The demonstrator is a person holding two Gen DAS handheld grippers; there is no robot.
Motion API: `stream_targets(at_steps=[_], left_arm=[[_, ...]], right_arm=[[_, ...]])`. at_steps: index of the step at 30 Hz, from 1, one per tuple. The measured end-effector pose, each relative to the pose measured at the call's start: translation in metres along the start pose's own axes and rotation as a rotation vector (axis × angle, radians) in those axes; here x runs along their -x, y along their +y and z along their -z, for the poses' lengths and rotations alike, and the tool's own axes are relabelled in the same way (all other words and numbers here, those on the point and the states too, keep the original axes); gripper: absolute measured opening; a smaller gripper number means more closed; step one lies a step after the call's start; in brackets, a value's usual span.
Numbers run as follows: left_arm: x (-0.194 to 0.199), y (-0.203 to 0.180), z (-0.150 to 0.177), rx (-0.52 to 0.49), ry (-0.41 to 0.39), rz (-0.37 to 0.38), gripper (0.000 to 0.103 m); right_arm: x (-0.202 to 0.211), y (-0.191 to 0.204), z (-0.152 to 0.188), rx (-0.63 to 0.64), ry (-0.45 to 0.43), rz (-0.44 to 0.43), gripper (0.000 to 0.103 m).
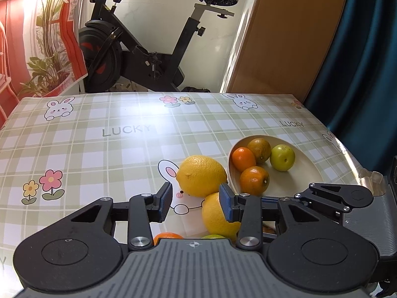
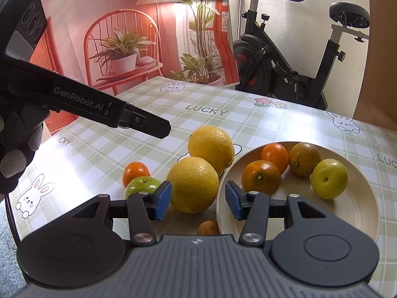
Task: Organize fruits
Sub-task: 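Lower the left tool and close its fingers on a yellow lemon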
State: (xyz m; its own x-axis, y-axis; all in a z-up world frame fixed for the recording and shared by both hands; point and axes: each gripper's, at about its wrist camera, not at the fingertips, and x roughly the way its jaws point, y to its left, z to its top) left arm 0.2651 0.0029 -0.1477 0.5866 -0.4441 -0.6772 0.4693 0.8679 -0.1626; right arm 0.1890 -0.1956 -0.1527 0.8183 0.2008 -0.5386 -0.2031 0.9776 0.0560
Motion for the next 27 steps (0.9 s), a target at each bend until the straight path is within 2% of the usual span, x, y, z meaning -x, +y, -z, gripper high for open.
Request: stream_targets(at_steps=[3,4,6,12,15,27], left_arm=[[-0.006,-0.001,0.001,0.014,0.020,0.029,0.046],[-0.009,-0.001,0.001,0.023,0.027,0.042,0.052],[-0.014,-0.003,0.004,0.034,0.032,0.060,0.054],[-0.031,-0.007,0.008,0.046,0.064,0.074,0.055],[-0.036,-0.004,0.009,0.075,0.070,0.089,0.059],[-0.037,-0.004,0.015,0.087,0.067,0.127,0.060]], right_arm=[[-0.004,0.001,0.001,0.007,0.007,-0.006,0.051],[-0.005,0.001,0.001,0.007,0.009,-0.008,0.051],[-0.007,0.001,0.002,0.006,0.013,-0.010,0.051],[-0.012,0.002,0.005,0.004,0.019,-0.016,0.051],[-0.012,0.002,0.005,-0.004,0.013,-0.015,0.051],[-0.010,0.007,0.008,0.018,-0.004,-0.002,0.049]])
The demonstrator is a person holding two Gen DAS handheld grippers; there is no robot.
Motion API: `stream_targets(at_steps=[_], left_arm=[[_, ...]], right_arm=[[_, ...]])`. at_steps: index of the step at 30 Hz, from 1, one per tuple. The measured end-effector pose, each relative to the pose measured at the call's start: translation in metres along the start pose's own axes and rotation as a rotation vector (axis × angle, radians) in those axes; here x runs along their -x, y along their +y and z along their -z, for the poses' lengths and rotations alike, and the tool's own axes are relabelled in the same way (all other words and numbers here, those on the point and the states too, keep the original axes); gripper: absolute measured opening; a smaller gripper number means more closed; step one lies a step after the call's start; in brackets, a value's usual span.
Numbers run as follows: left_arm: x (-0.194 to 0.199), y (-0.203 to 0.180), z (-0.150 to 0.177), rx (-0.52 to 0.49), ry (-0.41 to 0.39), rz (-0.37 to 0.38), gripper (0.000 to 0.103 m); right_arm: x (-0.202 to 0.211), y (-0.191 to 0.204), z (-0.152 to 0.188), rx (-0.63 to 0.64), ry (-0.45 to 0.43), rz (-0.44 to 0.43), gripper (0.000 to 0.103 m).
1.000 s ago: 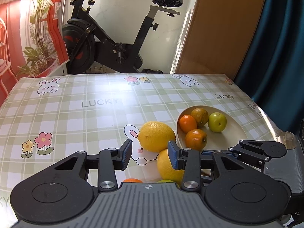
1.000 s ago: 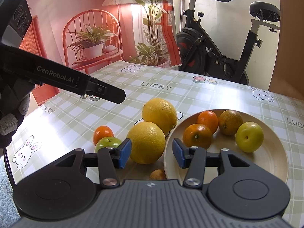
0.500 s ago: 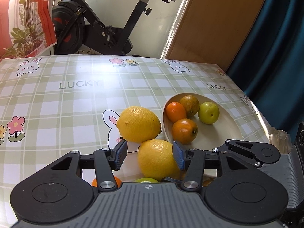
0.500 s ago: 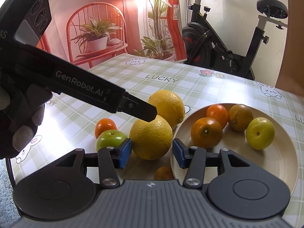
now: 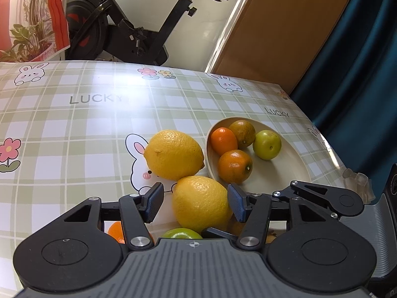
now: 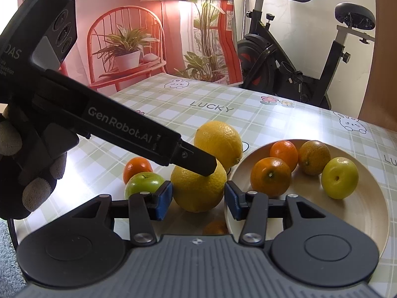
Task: Organize fruits
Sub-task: 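Lower the left tool and close its fingers on a yellow lemon, then carry the lemon with the left tool over the cream plate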
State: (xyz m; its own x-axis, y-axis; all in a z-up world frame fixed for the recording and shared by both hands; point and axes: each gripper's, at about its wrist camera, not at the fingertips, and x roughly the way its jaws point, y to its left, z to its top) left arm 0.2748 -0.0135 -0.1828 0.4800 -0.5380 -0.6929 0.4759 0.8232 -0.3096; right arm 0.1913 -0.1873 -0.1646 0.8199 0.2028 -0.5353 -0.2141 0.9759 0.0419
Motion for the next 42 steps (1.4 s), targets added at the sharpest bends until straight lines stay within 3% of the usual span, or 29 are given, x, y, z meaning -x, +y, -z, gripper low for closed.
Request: stream_targets(at_steps=[10,42], left_arm=[[0.004,0.009,-0.001,0.044,-0.003,0.003,0.060],[0.001,0.007,0.007,-0.003,0.011,0.015,0.059]], right_arm=[[-0.003,0.005,-0.002,0.014,-0.006,0.011,0.049],[-0.018,-0.002,0.001,-0.094,0.015,-0.056,0.056]])
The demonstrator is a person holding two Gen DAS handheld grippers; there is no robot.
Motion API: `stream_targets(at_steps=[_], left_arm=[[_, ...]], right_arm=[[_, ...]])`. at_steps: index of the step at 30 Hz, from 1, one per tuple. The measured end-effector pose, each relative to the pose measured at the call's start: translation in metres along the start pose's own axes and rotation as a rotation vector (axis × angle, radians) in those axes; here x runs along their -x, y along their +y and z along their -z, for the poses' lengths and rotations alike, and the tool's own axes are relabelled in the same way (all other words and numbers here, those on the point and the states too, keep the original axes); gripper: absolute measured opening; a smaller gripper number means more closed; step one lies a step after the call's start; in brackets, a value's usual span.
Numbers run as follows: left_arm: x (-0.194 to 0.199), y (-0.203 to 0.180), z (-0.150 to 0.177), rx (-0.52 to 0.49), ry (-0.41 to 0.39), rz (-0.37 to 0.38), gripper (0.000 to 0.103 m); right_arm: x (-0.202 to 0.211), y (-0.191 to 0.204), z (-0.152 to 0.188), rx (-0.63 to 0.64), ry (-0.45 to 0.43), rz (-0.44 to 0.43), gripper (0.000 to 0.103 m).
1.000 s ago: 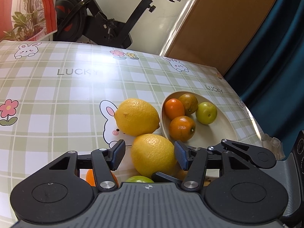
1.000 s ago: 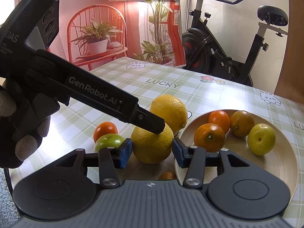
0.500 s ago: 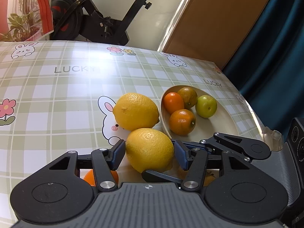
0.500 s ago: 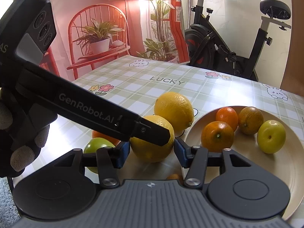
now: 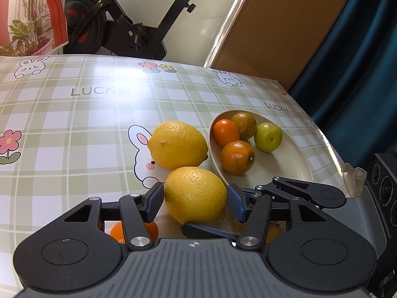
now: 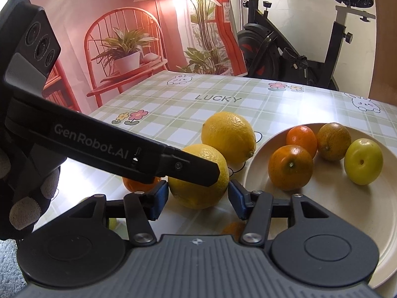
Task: Organize fruits
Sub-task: 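Carry the lemon with the left tool over the cream plate, then lower the lemon onto the plate and open the left tool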
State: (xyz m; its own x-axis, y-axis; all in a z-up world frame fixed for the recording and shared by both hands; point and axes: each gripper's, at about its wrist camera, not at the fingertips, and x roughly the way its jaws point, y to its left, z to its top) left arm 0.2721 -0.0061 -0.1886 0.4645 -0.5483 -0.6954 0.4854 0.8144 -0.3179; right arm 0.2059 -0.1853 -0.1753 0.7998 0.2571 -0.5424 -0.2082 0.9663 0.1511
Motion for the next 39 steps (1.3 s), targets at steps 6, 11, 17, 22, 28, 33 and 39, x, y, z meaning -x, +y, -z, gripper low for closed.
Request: stream_targets(at_steps=[6,11,17,22,28,33,39], left_arm=[[0.001,-0.003,0.001,-0.008,0.000,-0.010,0.059],[0.005,-0.010,0.001,-0.025,-0.004,-0.020,0.059],[0.013,-0.025,-0.002,-0.064,-0.022,-0.030,0.059],[0.018,-0.044,-0.008,-0.092,-0.043,-0.036,0.059],[0.013,-0.068,-0.016,-0.096,-0.059,-0.034,0.059],[-0.008,-0.098,-0.021,-0.117,-0.055,-0.035,0.059],[-0.043,-0.124,-0.024,-0.114,-0.007,0.006,0.059]], right_arm=[[0.002,0.001,0.001,-0.008,-0.007,0.006,0.056],[0.006,-0.002,0.003,-0.041,-0.016,-0.003,0.055],[0.022,-0.004,0.006,-0.083,-0.064,0.007,0.055],[0.038,-0.007,0.005,-0.102,-0.114,0.022,0.055],[0.058,-0.018,0.003,-0.140,-0.172,0.055,0.055],[0.072,-0.031,0.007,-0.148,-0.213,0.133,0.055],[0.086,-0.059,0.020,-0.227,-0.216,0.198,0.055]])
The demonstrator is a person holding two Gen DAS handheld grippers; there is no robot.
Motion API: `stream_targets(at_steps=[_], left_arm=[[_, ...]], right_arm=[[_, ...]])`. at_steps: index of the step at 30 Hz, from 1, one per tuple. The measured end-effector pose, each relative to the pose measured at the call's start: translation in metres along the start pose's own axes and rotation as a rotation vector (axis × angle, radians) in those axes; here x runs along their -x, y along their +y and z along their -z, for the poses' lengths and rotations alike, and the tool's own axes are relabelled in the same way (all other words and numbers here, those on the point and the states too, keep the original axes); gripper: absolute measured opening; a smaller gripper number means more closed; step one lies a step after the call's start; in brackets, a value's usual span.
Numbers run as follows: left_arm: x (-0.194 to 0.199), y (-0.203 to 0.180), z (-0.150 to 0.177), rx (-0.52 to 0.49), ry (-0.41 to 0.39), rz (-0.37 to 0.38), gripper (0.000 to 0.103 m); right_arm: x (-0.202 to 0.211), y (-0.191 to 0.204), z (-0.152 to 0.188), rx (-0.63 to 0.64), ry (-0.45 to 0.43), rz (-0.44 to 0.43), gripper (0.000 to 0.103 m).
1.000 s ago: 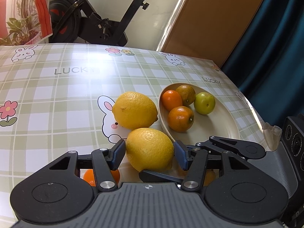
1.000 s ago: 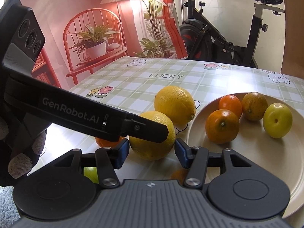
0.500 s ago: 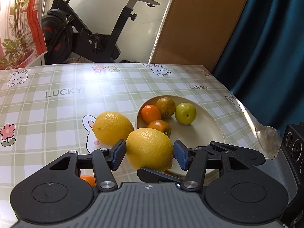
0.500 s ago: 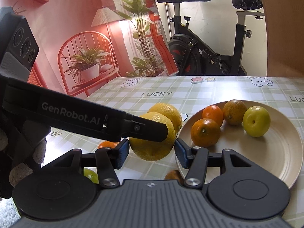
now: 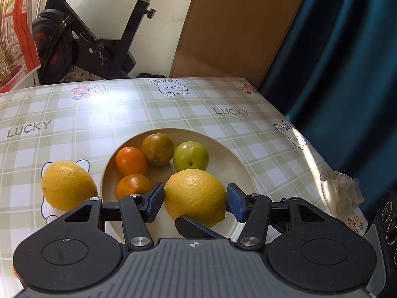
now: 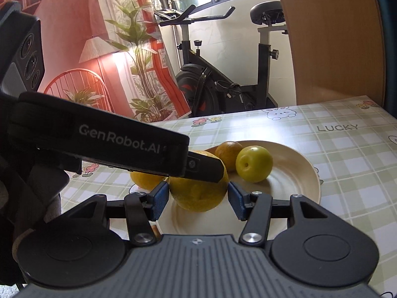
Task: Organize fruits
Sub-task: 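Lower the lemon onto the plate and open the left tool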
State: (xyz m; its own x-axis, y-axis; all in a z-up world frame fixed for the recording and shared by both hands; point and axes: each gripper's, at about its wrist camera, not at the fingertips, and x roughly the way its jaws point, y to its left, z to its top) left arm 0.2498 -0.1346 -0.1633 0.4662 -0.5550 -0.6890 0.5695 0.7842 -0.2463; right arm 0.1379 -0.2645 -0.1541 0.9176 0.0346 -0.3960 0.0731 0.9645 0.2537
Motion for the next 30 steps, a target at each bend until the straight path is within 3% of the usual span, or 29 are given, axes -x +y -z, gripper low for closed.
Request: stream_targets(at_steps=[9,25,30], left_arm=[[-0.045,-0.027,-0.007,-0.025,0.060,0.043,0.057],[-0.062,-0.020,-0.025,0.012,0.058,0.042,0.057],[-0.060,-0.020,-0.028,0.025,0.053,0.043,0.056]], right_arm=[[0.011,-0.046,-0.003,-0.041,-0.020,0.107,0.053],[-0.008,-0.052,-0.008,0.074,-0.026,0.140,0.052],[-0.008,-0.052,-0.012,0.053,-0.003,0.148,0.052]])
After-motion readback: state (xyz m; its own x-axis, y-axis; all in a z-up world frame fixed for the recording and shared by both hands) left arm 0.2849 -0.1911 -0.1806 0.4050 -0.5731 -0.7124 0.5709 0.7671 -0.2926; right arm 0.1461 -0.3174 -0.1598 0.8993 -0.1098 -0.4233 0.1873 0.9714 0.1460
